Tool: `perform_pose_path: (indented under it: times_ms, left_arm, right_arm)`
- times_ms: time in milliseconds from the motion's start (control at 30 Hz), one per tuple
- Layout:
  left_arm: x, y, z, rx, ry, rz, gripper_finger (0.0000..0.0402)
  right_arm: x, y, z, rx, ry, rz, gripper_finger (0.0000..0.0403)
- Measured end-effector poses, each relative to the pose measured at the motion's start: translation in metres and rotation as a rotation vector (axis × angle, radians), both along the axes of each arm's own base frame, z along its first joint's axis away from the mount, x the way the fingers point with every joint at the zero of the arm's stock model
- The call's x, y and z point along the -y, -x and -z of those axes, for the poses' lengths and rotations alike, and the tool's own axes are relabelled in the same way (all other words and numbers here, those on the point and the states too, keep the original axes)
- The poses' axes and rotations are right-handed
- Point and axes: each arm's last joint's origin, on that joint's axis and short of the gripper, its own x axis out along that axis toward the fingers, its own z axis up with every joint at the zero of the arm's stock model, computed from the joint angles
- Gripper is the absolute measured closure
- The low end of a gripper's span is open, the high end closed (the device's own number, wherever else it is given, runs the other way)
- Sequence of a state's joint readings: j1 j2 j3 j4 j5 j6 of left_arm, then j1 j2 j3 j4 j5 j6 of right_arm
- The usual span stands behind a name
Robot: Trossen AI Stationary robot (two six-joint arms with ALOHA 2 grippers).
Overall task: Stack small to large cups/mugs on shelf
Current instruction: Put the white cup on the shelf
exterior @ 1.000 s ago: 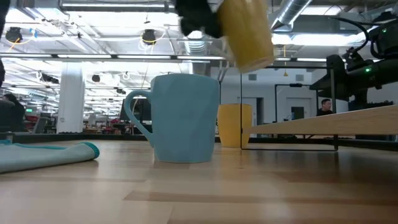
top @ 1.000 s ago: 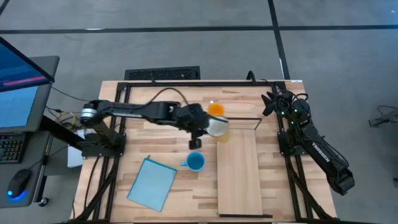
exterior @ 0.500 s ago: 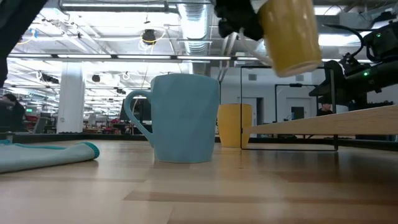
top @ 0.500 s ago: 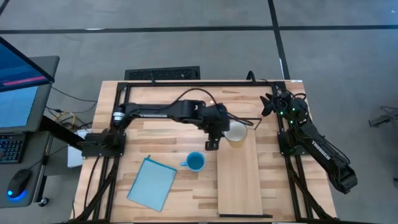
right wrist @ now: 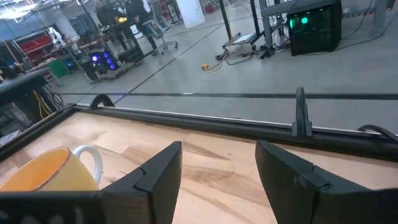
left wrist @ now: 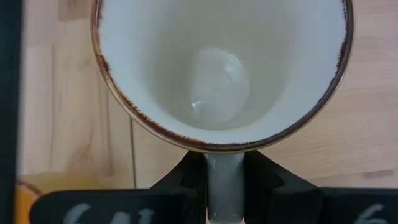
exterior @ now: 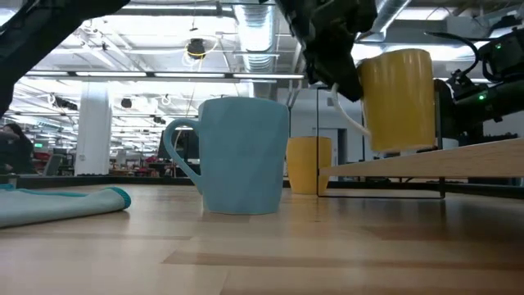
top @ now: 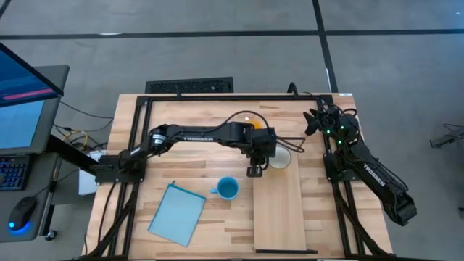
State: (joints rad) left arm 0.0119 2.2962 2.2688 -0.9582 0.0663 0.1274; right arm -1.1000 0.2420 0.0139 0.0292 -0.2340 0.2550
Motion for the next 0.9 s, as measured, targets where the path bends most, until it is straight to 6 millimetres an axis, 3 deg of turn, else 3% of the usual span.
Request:
perform_pose_path:
  times_ms: [300, 500, 900]
  left_arm:
    - [0.001, 0.0, 0.0, 0.004, -0.026, -0.004, 0.0357]
    - [0.005, -0.005, 0.018, -0.052, -0.029, -0.005, 0.0358]
    - [0.009, -0.006, 0.019, -0.046, -0.029, -0.018, 0.0355]
  right_arm:
    - [0.0, 0.0, 0.0, 0.0, 0.0, 0.0, 0.0177]
    - [0.0, 0.0, 0.0, 0.0, -0.001, 0.0, 0.0177]
    - [0.0, 0.0, 0.0, 0.0, -0.001, 0.0, 0.0177]
